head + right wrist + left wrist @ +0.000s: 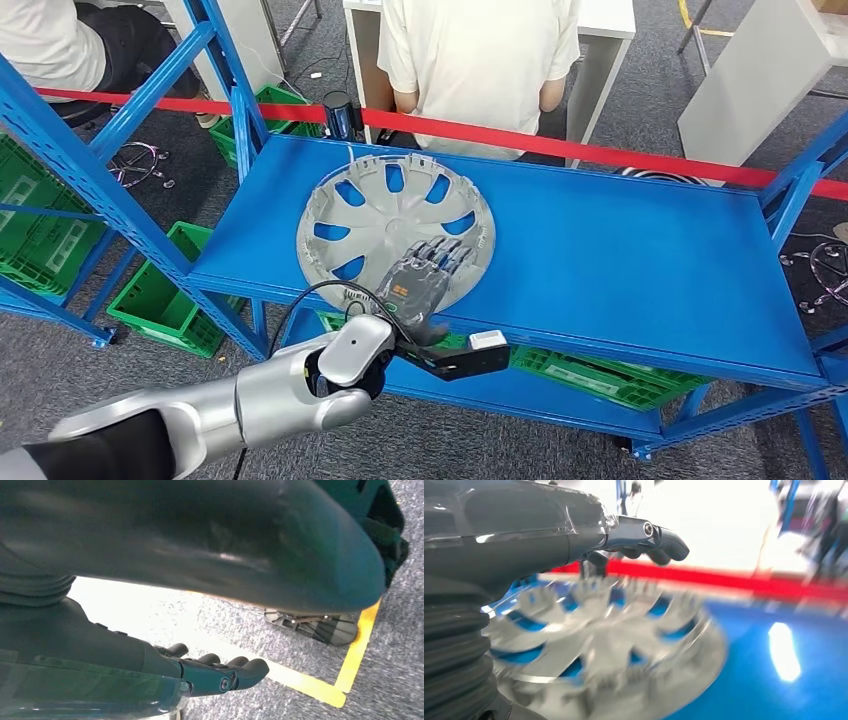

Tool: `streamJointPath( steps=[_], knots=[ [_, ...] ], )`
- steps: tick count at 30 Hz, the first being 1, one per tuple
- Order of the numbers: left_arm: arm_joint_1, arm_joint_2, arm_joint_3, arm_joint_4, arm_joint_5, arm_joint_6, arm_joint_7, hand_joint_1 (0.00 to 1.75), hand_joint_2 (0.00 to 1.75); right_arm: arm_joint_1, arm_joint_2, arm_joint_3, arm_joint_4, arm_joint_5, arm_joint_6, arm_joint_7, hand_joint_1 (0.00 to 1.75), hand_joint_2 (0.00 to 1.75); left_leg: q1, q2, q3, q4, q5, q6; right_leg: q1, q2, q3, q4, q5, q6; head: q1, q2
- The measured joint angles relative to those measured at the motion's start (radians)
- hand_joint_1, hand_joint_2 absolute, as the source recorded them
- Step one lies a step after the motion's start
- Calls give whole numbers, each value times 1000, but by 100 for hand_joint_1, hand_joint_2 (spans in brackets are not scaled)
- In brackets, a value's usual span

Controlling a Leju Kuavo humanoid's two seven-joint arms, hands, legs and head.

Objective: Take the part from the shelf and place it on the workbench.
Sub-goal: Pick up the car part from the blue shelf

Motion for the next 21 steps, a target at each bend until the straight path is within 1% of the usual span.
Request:
streamJointPath(
  steps=[5, 7, 9, 12, 13, 14, 15, 17, 18, 19, 21],
  knots=[
    [37, -30, 24, -9, -106, 227, -140, 0, 175, 4, 0, 0, 0, 2, -9, 0, 0, 0, 0, 1, 0, 0, 0, 0, 0, 0, 0, 0, 0, 0, 0, 0],
    [51, -41, 33, -16, -132, 303, -190, 0, 175, 3, 0, 0, 0, 4, -11, 0, 0, 0, 0, 2, 0, 0, 0, 0, 0, 0, 0, 0, 0, 0, 0, 0],
    [63, -49, 39, -21, -139, 333, -212, 0, 175, 3, 0, 0, 0, 4, -11, 0, 0, 0, 0, 3, 0, 0, 0, 0, 0, 0, 0, -1, 0, 0, 0, 0],
    [77, -58, 51, -26, -140, 338, -224, 0, 175, 4, 2, 1, 0, 4, -12, 0, 0, 0, 0, 4, 0, 0, 0, 0, 0, 0, 0, -1, 0, 1, 0, 0],
    [79, -60, 54, -27, -139, 312, -211, 0, 175, 4, 2, 1, 0, 4, -11, 0, 0, 0, 0, 4, 0, 0, 0, 0, 0, 0, 0, -1, 0, 1, 0, 0],
    [79, -62, 56, -27, -133, 258, -182, 0, 175, 3, 3, 1, 0, 3, -10, 1, 0, 0, 0, 4, 0, 0, 0, 0, 0, 0, 0, -1, 0, 1, 0, 0],
    [77, -63, 57, -27, -122, 168, -135, 0, 175, 3, 3, 1, 0, 2, -8, 2, 0, 0, 0, 4, 0, 0, 0, 0, 0, 0, 0, -1, 1, 1, 0, 0],
    [69, -63, 57, -19, -79, -78, -26, 0, 175, 3, 3, 2, 0, 2, 0, 4, 0, 0, 0, 4, 0, 0, 0, 0, 0, 0, 0, -1, 1, 1, 0, 0],
    [64, -62, 57, -13, -53, -190, 16, 0, 175, 2, 3, 2, 0, 2, 4, 6, 0, 0, 0, 4, 0, 0, 0, 0, 0, 0, 0, -1, 1, 1, 0, 0],
    [59, -61, 56, -4, -28, -275, 44, 0, 175, 2, 3, 2, 0, 2, 7, 7, 0, 0, 0, 4, 0, 0, 0, 1, 0, 0, 0, -1, 1, 1, 0, 0],
    [48, -59, 55, 14, 22, -372, 73, 0, 175, 1, 3, 3, 0, 3, 12, 11, 0, 0, 0, 4, 0, 0, 1, 1, 0, 1, 0, -1, 1, 0, 0, 0]
  ],
)
